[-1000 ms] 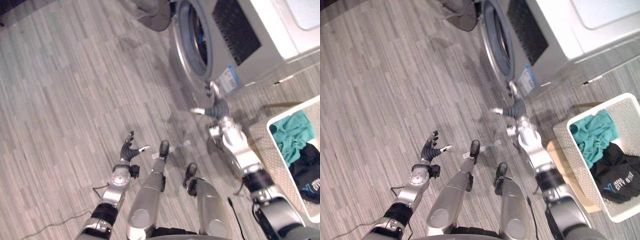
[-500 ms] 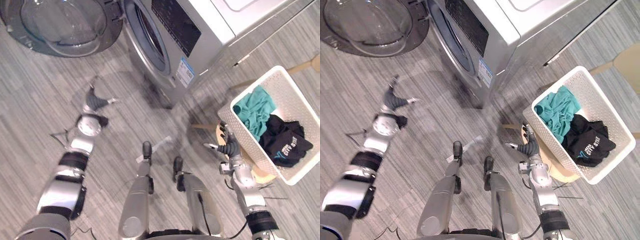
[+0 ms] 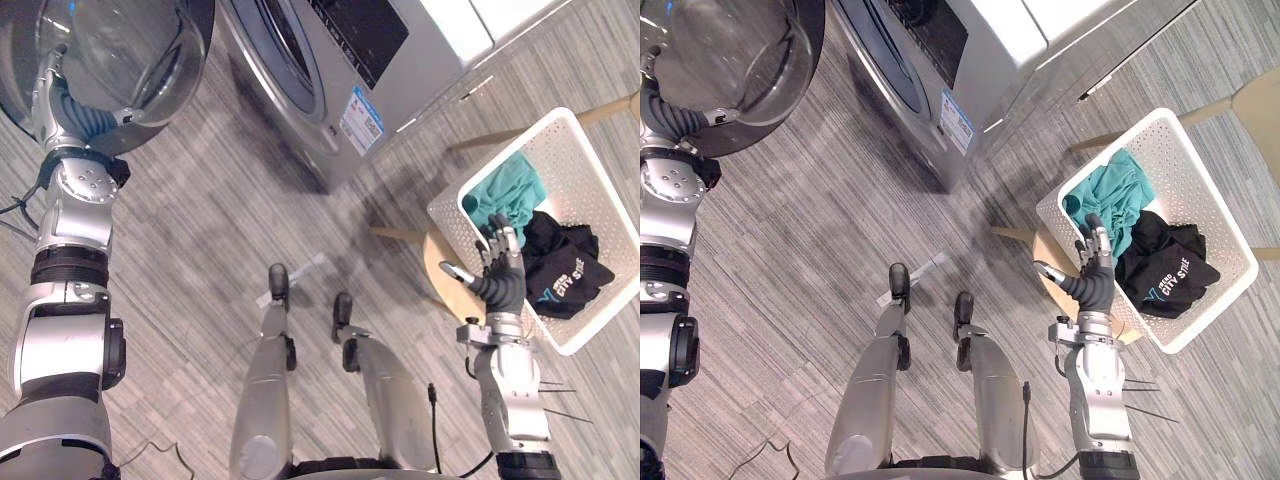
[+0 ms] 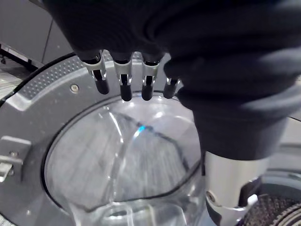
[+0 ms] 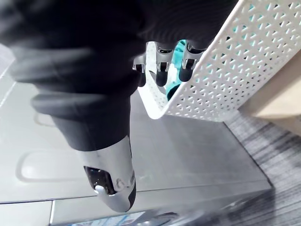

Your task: Pick up the laundry basket with both hands and put the clothes into the washing machine.

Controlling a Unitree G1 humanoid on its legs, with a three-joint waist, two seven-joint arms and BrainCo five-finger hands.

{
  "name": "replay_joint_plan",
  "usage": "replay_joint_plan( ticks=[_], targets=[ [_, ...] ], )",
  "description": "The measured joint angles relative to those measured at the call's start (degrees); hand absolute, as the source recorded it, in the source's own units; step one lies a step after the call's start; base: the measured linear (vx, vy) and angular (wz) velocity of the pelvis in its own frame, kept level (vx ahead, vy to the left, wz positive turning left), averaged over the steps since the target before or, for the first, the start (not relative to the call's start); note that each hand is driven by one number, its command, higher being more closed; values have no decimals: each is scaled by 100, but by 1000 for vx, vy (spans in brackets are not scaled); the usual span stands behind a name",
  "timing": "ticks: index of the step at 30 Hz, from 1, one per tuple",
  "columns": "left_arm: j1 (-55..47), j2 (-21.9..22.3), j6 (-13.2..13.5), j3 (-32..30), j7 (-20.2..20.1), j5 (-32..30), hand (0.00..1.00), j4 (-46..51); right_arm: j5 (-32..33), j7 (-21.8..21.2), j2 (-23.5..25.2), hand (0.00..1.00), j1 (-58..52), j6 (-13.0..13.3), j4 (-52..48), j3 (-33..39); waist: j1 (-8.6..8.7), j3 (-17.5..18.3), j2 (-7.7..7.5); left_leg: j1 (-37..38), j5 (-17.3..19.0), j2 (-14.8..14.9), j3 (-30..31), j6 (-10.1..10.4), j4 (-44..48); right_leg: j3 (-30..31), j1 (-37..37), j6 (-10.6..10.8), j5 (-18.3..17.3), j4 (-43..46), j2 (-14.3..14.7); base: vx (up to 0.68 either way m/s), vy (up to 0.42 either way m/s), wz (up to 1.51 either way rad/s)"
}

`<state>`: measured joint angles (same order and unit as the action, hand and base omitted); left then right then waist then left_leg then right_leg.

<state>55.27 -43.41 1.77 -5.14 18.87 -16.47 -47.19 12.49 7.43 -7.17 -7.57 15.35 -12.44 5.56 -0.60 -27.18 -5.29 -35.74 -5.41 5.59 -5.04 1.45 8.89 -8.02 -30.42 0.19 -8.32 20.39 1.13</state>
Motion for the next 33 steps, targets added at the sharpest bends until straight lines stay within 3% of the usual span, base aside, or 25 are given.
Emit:
replay_joint_plan(
  ticks=[4, 7, 14, 19, 22, 26, 30, 33],
  targets=[
    [32, 55, -39, -216, -6, 0, 0, -1, 50, -5, 2, 0, -131, 2, -222, 63, -11, -17, -35, -260, 280, 242, -274, -66, 453, -53, -4, -13, 60, -59, 77, -2, 16, -4],
    [106, 63, -171, -473, -11, 0, 0, -8, 69, -9, 2, 0, -155, 2, -286, 66, -26, -83, -169, -312, 281, 299, -299, -66, 614, -76, -1, -9, 62, -58, 100, 0, 0, 0],
    [140, 205, -234, -587, -19, 4, 0, -8, 149, -37, -3, 0, -317, 8, -764, 202, -48, -82, -170, -292, 303, 424, -377, -35, 756, -122, 87, -10, 62, -55, 190, 3, -9, -1],
    [22, 584, -256, -486, -11, 67, 0, 158, 163, -22, -5, 0, -313, 7, -766, 269, -103, -82, -168, -18, 302, 432, -495, -33, 670, -65, 249, -12, 58, -36, 180, -19, -8, -10],
    [-824, 1131, -101, -398, 13, 200, 0, 1043, 136, 8, 8, 0, -311, 3, -771, 244, -106, -82, -163, 340, 278, 362, -555, -13, 547, -54, 511, -45, 33, -34, 111, -2, 8, -3],
    [-2634, 2352, 148, -345, 1, 552, 0, 1960, -275, 153, 87, 0, -329, -19, -761, 284, -104, 86, -94, 904, 298, 191, -694, -26, 334, -4, 914, -124, -162, -17, -52, 5, 4, -5],
    [-4422, 3137, 201, 8, -198, 736, 0, 1909, -713, 264, 219, 0, -187, -93, -159, 376, -149, 367, 24, 1427, 533, 174, -1241, -47, 337, 537, 1097, -57, -284, 12, -97, 23, 36, -61],
    [-5350, 3467, 253, 47, -406, 789, 0, 1401, -930, 342, 209, 0, -32, -301, 674, 534, -7, 669, 289, 1708, 935, 282, -1704, -125, 625, 740, 1240, 42, -389, -16, -164, 50, 85, -99]
  ],
)
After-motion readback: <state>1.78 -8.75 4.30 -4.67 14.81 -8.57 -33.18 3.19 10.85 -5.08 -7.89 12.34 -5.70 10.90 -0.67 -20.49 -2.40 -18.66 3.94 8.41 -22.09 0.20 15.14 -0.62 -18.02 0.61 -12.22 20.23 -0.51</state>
